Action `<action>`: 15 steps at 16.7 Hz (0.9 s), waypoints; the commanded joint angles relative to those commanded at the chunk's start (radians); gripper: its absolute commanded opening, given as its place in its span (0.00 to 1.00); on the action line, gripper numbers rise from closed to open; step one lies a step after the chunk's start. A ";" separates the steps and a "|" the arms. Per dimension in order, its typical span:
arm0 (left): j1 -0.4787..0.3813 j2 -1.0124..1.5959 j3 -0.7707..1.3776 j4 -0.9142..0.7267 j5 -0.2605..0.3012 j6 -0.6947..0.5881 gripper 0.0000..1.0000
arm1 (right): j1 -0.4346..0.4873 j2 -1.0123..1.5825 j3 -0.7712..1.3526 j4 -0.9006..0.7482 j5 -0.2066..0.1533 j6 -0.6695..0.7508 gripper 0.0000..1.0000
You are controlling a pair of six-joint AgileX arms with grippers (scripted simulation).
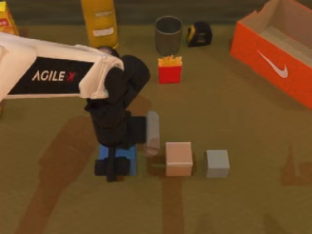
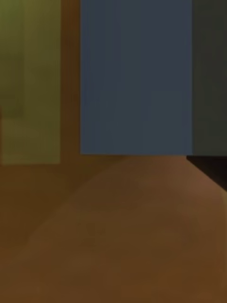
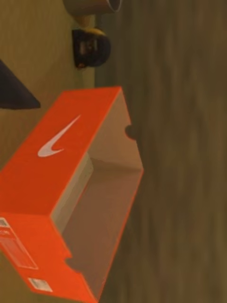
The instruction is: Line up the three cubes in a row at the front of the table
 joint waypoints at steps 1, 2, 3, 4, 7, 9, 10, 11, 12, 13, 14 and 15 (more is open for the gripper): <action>0.000 0.000 0.000 0.000 0.000 0.000 0.53 | 0.000 0.000 0.000 0.000 0.000 0.000 1.00; 0.000 0.000 0.000 0.000 0.000 0.000 0.60 | 0.000 0.000 0.000 0.000 0.000 0.000 1.00; 0.000 0.000 0.000 0.000 0.000 0.000 0.68 | 0.000 0.000 0.000 0.000 0.000 0.000 1.00; 0.000 0.000 0.000 0.000 0.000 0.000 0.75 | 0.000 0.000 0.000 0.000 0.000 0.000 1.00; 0.000 0.000 0.000 0.000 0.000 0.000 0.98 | 0.000 0.000 0.000 0.000 0.000 0.000 1.00; 0.000 0.000 0.000 0.000 0.000 0.000 1.00 | 0.000 0.000 0.000 0.000 0.000 0.000 1.00; 0.000 0.000 0.000 0.000 0.000 0.000 1.00 | 0.000 0.000 0.000 0.000 0.000 0.000 1.00; 0.000 0.000 0.000 0.000 0.000 0.000 1.00 | 0.000 0.000 0.000 0.000 0.000 0.000 1.00; 0.000 0.000 0.000 0.000 0.000 0.000 1.00 | 0.000 0.000 0.000 0.000 0.000 0.000 1.00; 0.000 0.000 0.000 0.000 0.000 0.000 1.00 | 0.000 0.000 0.000 0.000 0.000 0.000 1.00; 0.000 0.000 0.000 0.000 0.000 0.000 1.00 | 0.000 0.000 0.000 0.000 0.000 0.000 1.00; 0.000 0.000 0.000 0.000 0.000 0.000 1.00 | 0.000 0.000 0.000 0.000 0.000 0.000 1.00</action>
